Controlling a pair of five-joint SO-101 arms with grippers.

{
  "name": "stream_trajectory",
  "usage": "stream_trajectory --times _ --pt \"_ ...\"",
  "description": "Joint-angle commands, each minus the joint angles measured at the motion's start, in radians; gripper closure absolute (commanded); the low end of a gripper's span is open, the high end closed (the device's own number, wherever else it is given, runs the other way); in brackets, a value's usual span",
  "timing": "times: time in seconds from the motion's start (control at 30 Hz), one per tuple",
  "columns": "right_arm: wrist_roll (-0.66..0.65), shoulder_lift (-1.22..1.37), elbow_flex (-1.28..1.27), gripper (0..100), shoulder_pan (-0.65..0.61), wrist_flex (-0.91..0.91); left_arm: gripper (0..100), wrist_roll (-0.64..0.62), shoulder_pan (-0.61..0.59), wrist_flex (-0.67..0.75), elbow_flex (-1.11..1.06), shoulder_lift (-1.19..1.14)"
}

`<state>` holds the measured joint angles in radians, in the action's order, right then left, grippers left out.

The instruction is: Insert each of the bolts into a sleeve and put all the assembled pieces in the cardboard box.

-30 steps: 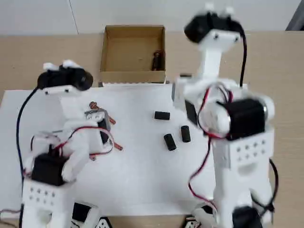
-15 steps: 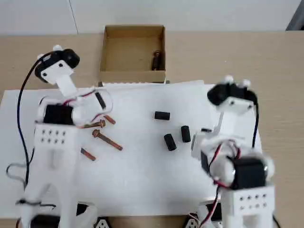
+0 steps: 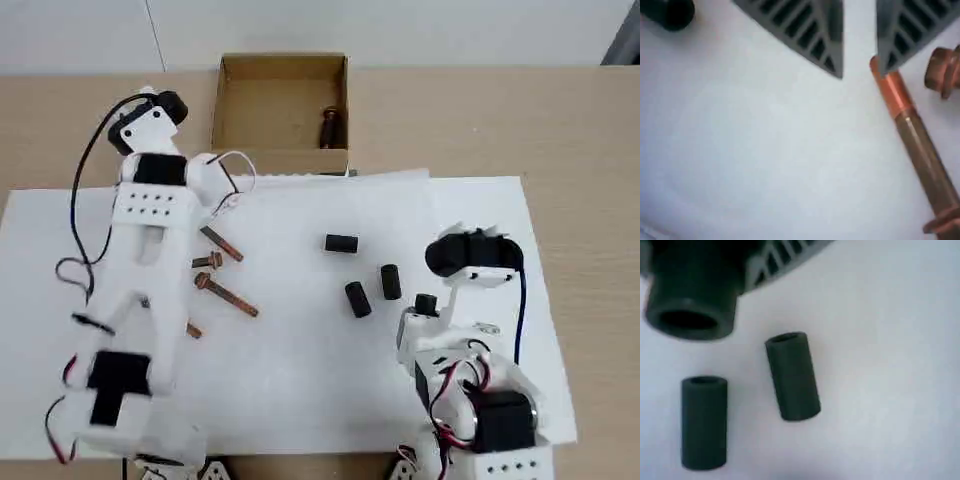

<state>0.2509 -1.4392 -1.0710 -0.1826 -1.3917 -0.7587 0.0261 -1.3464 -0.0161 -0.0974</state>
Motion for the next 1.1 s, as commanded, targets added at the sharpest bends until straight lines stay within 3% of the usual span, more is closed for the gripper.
stream_trajectory --times 0.0,0.53,0.77,1.07 --pt "-0.023 -0.019 0.006 99.5 0.01 0.027 95 -0.04 -0.005 -0.018 0.081 -0.051" --pt "-0.021 -0.018 0.005 99.5 0.008 0.025 95 -0.109 -0.069 -0.012 0.101 -0.166" --pt "-0.018 -0.018 0.005 99.5 0.008 0.025 86 -0.109 -0.069 0.008 0.101 -0.166" --pt "-0.017 -0.018 0.005 99.5 0.008 0.024 86 -0.107 -0.11 0.055 0.097 -0.167"
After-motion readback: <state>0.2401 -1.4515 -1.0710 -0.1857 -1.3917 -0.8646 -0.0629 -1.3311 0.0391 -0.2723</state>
